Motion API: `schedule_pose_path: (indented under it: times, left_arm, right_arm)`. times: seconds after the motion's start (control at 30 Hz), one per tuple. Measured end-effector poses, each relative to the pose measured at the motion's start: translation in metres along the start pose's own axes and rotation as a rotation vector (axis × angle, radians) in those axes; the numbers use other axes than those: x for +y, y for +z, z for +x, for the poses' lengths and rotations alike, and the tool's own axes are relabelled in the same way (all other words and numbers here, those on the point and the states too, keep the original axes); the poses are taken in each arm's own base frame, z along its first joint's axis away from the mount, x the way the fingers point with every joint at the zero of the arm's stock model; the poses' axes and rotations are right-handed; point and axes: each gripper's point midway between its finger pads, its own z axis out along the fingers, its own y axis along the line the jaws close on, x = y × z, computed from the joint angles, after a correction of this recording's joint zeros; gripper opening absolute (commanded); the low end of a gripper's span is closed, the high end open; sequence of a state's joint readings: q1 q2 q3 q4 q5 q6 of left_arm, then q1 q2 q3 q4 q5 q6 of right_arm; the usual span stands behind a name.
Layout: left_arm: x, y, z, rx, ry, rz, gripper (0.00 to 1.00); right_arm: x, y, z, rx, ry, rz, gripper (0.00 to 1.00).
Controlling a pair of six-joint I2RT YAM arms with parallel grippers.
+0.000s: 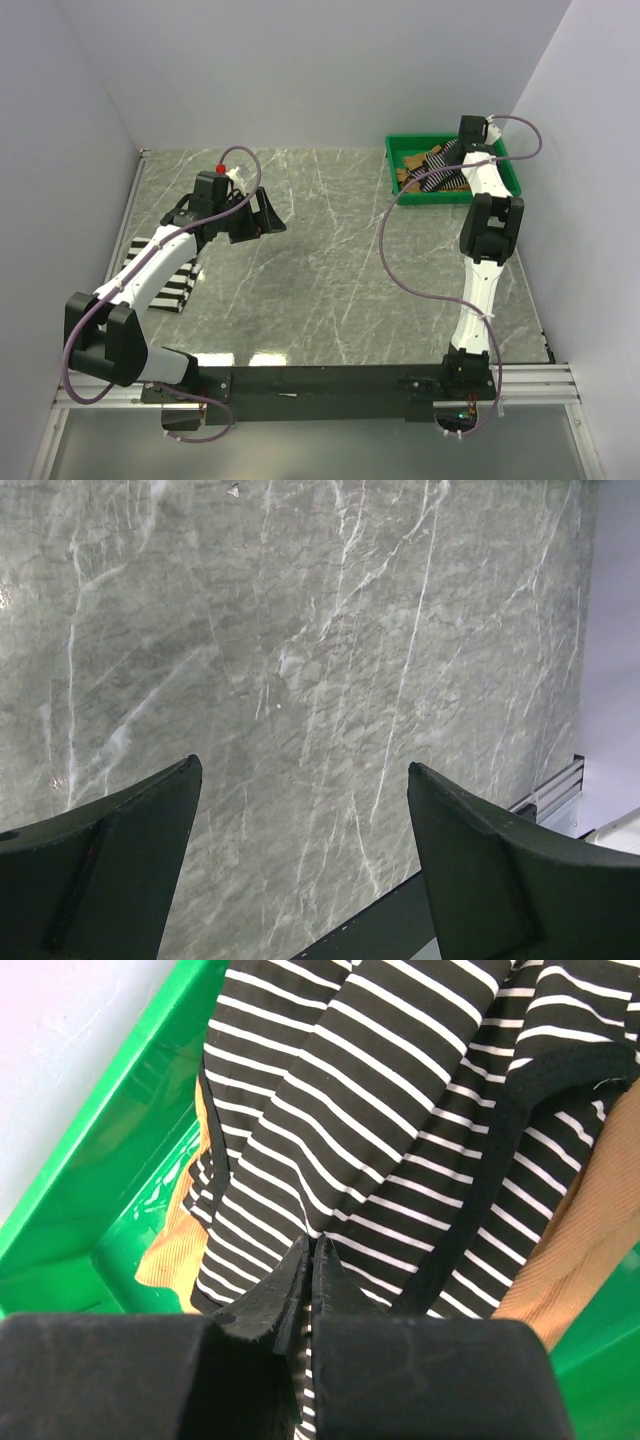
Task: Fold and stack the tank tops
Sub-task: Grab the tank top from the pile, then move the tank top to the center of the board
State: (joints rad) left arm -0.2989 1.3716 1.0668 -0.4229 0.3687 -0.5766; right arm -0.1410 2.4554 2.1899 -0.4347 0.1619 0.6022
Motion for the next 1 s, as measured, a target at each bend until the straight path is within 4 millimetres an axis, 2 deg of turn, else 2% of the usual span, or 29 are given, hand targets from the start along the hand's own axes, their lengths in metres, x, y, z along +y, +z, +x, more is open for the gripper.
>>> schedule_pose_path:
  times: [0.1, 0.2, 0.27, 0.33, 0.47, 0.53, 0.6, 0.63, 0.73, 0.8, 0.9, 1.0]
  left_arm:
    - [0.0, 0.0, 0.0, 0.0, 0.0, -0.001, 0.89]
    - [0.0, 0.0, 0.0, -0.001, 0.0, -0.001, 0.89]
    - [0.001, 0.0, 0.0, -0.003, -0.001, -0.004, 0.89]
    - [0.001, 0.0, -0.001, -0.007, -0.002, -0.007, 0.89]
    - [0.0, -0.004, -0.005, -0.029, 0.001, -0.012, 0.89]
    - [-0.002, -0.009, -0.008, -0.045, 0.001, -0.01, 0.88]
    - [-0.003, -0.013, -0.012, -0.063, 0.001, -0.01, 0.89]
    - [-0.003, -0.015, -0.013, -0.072, 0.002, -0.009, 0.88]
    - [-0.003, -0.025, -0.022, -0.112, 0.003, -0.014, 0.88]
    - [-0.003, -0.031, -0.027, -0.14, 0.001, -0.018, 0.88]
    - [-0.005, -0.039, -0.032, -0.176, -0.006, -0.02, 0.87]
    - [-0.011, -0.048, -0.04, -0.224, -0.018, -0.01, 0.87]
  right_arm:
    - [0.002, -0.005, -0.002, -0.004, -0.003, -0.015, 0.0]
    - [0.014, -0.02, -0.017, -0.028, -0.005, -0.057, 0.0]
    - [0.027, -0.04, -0.034, -0.058, -0.009, -0.095, 0.0]
    - [0.043, -0.073, -0.061, -0.109, -0.009, -0.148, 0.0]
    - [0.085, -0.167, -0.119, -0.259, -0.016, -0.289, 0.0]
    - [0.108, -0.231, -0.137, -0.343, -0.033, -0.377, 0.0]
    - [0.131, -0.295, -0.145, -0.42, -0.057, -0.466, 0.0]
    - [0.142, -0.33, -0.145, -0.455, -0.072, -0.516, 0.0]
    - [0.167, -0.421, -0.129, -0.517, -0.119, -0.661, 0.0]
    - [0.174, -0.47, -0.117, -0.54, -0.139, -0.749, 0.0]
    - [0.171, -0.534, -0.103, -0.564, -0.142, -0.869, 0.0]
    - [0.163, -0.574, -0.085, -0.554, -0.141, -0.962, 0.0]
